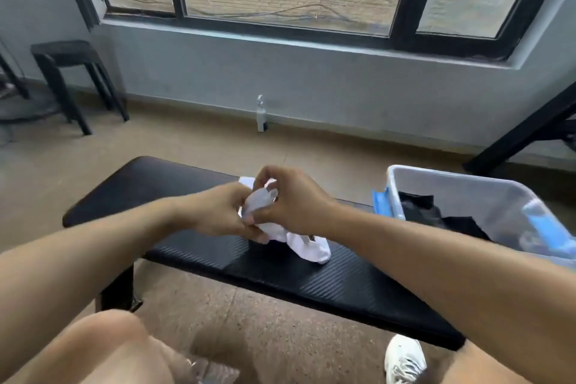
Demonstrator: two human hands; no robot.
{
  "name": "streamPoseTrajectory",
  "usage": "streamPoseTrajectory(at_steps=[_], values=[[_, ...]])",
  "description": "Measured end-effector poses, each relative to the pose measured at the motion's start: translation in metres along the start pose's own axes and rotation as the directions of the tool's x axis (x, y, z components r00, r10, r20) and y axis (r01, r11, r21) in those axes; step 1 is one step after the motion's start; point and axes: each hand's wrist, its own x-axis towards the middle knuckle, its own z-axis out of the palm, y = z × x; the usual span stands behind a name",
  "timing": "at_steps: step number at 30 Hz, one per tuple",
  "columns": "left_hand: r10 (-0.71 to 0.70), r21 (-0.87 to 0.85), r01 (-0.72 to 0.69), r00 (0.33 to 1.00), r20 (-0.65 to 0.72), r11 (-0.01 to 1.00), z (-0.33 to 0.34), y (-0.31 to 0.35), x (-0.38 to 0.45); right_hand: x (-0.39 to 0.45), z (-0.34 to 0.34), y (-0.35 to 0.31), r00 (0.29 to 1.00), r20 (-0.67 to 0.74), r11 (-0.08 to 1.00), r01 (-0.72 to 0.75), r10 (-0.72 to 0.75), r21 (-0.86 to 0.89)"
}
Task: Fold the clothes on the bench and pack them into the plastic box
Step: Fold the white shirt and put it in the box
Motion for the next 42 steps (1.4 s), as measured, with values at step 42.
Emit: streamPoseTrajectory(at_steps=[42], values=[[-0.421, -0.009, 0.486, 0.748, -0.514, 0.874, -0.151, 0.013, 0.017, 0.067, -0.183, 0.028, 0.809, -0.024, 0.762, -0.543, 0.588, 0.353]])
